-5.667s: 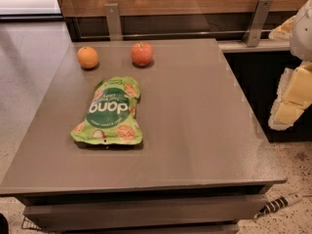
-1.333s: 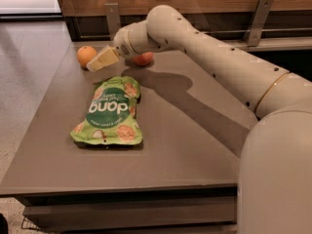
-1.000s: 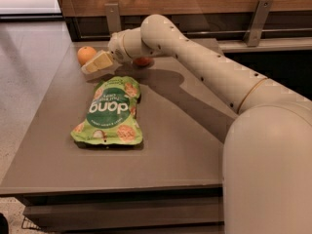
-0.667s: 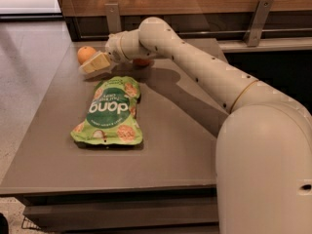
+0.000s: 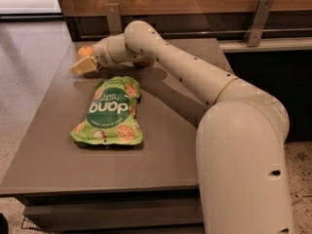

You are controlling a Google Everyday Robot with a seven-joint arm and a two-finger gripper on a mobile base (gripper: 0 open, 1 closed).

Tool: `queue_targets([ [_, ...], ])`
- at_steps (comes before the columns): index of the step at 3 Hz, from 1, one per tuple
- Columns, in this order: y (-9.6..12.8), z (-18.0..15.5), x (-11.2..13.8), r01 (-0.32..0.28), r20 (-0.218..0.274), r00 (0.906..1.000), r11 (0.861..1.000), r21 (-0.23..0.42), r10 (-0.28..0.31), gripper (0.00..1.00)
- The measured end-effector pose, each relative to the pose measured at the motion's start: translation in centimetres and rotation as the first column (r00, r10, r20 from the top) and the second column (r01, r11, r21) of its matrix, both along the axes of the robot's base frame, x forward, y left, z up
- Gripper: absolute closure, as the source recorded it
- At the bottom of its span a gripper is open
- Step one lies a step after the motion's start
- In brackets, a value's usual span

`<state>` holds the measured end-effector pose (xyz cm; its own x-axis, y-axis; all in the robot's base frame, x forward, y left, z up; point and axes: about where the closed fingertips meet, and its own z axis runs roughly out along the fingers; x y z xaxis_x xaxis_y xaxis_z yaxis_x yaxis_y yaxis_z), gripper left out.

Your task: Pick orange

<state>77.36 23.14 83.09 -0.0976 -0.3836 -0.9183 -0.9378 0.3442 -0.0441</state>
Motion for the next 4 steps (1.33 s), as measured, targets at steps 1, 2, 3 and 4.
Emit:
queue_targets([
  [1, 0.19, -0.13, -0.10, -0.004, 0.000, 1.0000, 1.000, -0.001, 0.004, 0.52],
  [2, 0.51, -0.33, -0.22, -0.009, -0.003, 1.0000, 1.000, -0.001, 0.009, 0.83],
  [3, 0.74, -0.47, -0.31, -0.012, -0.005, 0.9999, 1.000, -0.001, 0.012, 1.00],
  [4, 0.76, -0.47, -0.32, -0.013, -0.005, 0.9999, 1.000, -0.001, 0.013, 1.00],
])
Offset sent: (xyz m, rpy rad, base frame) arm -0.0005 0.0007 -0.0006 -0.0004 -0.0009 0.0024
